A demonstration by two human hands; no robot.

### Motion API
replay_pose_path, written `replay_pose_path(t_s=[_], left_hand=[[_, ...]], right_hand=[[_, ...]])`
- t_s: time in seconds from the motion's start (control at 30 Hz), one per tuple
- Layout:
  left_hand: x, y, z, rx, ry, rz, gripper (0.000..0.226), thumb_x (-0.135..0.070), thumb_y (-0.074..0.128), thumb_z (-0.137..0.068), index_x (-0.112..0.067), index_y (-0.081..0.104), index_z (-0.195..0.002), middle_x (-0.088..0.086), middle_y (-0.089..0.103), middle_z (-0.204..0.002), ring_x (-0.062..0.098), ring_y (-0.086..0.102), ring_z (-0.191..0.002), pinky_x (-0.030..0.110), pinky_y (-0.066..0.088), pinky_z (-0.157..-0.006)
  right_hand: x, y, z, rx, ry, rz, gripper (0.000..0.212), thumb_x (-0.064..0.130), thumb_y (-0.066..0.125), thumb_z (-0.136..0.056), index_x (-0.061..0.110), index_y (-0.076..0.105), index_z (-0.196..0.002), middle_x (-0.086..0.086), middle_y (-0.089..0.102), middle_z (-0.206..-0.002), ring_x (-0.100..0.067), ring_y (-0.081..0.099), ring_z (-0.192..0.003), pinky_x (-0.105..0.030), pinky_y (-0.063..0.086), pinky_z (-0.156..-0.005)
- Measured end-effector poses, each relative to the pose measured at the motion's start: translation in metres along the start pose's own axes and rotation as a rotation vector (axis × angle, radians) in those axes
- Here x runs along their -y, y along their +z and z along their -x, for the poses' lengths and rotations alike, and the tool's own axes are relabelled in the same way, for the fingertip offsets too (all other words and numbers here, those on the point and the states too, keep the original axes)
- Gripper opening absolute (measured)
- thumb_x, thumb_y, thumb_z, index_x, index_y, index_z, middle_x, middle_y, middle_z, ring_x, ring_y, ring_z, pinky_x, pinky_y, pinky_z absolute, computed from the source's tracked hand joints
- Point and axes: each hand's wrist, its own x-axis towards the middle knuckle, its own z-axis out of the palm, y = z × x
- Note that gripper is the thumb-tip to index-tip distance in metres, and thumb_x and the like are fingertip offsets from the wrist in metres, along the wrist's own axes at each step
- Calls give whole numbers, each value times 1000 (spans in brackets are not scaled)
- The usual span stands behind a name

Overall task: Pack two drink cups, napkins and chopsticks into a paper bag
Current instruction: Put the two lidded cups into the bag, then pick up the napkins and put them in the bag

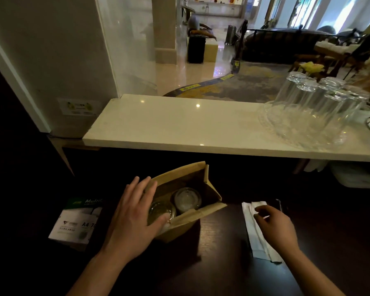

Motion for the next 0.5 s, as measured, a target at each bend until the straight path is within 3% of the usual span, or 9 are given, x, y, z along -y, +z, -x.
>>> replay_pose_path(t_s=[0.1, 0.2, 0.5], left_hand=[[-4, 4, -1, -23, 4, -23, 90, -73, 30, -78, -23, 22, -152, -4, 17, -160, 10, -3, -147, 36, 2, -117], [-5, 7, -2, -24, -1, -53, 93, -75, 32, -76, -20, 23, -152, -1, 18, -160, 12, 0, -148, 37, 3, -118], [-8, 9, -2, 9, -26, -90, 103, -81, 32, -70, -23, 16, -153, -3, 9, -162, 12, -7, -148, 39, 1, -118]], right_hand=[[-40, 13, -18, 109, 71, 235, 35, 30, 63, -89, 18, 63, -122, -2, 68, -116, -21, 67, -96, -37, 56, -76], [-57, 18, -25, 142, 141, 298, 41, 32, 64, -89, 18, 58, -126, -8, 59, -129, -29, 64, -105, -39, 55, -78], [-63, 23, -31, 195, 207, 383, 32, 37, 65, -87, 14, 58, -109, -12, 58, -120, -31, 65, -95, -37, 51, -68]])
